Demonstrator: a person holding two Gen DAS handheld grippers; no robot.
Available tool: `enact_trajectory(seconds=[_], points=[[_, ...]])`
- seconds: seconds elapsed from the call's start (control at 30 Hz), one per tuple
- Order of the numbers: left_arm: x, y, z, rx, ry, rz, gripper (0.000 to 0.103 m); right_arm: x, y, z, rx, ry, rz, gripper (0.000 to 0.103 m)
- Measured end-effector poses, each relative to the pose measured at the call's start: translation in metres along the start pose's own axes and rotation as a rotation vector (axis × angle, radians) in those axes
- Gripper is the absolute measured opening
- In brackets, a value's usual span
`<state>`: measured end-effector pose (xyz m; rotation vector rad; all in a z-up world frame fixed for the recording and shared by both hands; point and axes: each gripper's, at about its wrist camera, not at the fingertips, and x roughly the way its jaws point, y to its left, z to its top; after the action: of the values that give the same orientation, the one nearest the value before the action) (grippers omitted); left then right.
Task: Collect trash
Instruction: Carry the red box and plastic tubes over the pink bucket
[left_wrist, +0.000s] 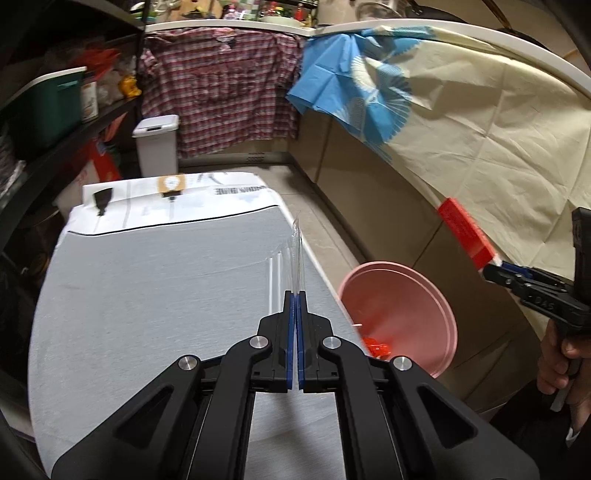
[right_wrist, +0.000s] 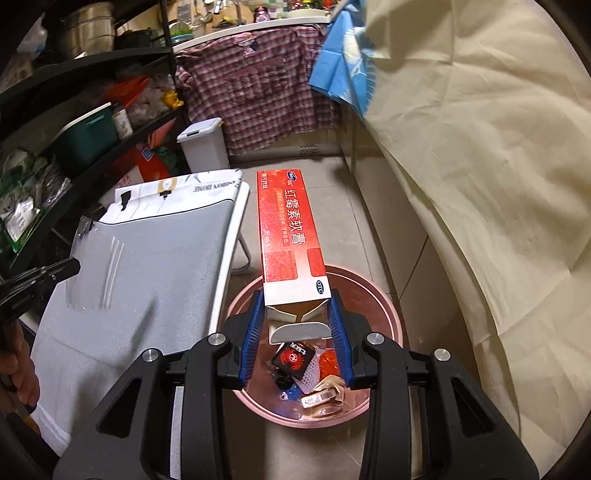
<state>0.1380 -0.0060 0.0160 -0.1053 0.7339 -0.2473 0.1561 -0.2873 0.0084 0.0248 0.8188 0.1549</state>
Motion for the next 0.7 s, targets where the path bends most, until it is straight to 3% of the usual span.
enact_trajectory(seconds=[0.4,0.7], points=[[0.041,-0.077,0.013,0.061,0.025,-0.105,0.001,0.020,-0.020,-0.002,0.045,0.039,-0.053,0.036],[0.077,-0.111,0.007,0.115,0.066,-0.116,0.001,0.034,-0.024,-0.003,0.048,0.062,-0.077,0.036]])
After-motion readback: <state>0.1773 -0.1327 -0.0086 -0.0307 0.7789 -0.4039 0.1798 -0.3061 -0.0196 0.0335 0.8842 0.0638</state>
